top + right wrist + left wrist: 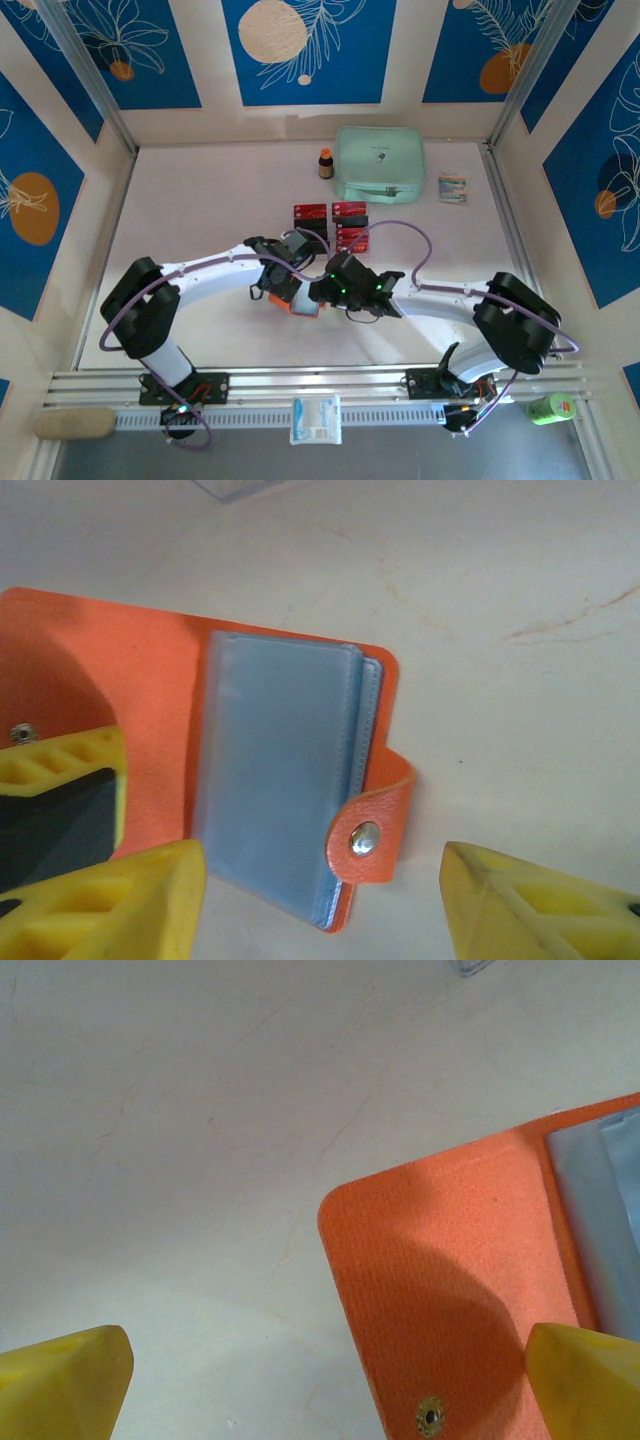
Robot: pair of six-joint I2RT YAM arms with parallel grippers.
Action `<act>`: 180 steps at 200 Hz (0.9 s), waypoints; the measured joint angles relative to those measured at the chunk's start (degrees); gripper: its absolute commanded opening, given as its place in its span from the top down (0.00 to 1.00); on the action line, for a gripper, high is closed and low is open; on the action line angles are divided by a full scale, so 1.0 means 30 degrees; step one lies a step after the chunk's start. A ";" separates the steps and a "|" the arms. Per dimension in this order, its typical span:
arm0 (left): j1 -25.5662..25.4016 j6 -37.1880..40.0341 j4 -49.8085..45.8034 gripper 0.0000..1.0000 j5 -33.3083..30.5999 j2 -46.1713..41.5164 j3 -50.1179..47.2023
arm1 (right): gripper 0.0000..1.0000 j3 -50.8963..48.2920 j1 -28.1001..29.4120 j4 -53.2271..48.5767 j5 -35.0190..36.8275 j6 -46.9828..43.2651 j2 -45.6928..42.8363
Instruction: Put the credit cards into the card holder
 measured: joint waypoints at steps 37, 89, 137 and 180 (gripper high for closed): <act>0.0000 -0.0080 0.0000 0.00 0.0000 -0.0007 -0.0124 | 0.53 0.0408 -0.0022 -0.0714 0.0291 -0.0073 0.0882; 0.0000 -0.0495 0.0138 0.00 0.0015 -0.0357 -0.0656 | 0.84 0.0335 -0.0321 -0.1071 0.0503 -0.0007 0.1107; 0.0146 -0.1137 0.0831 0.00 0.0270 -0.0831 -0.1515 | 0.82 -0.0546 -0.0954 -0.1020 0.0554 0.0036 0.0918; 0.0321 -0.1647 0.1596 0.00 0.0561 -0.0831 -0.2200 | 0.83 -0.0823 -0.1253 -0.0699 0.0284 0.0080 0.0918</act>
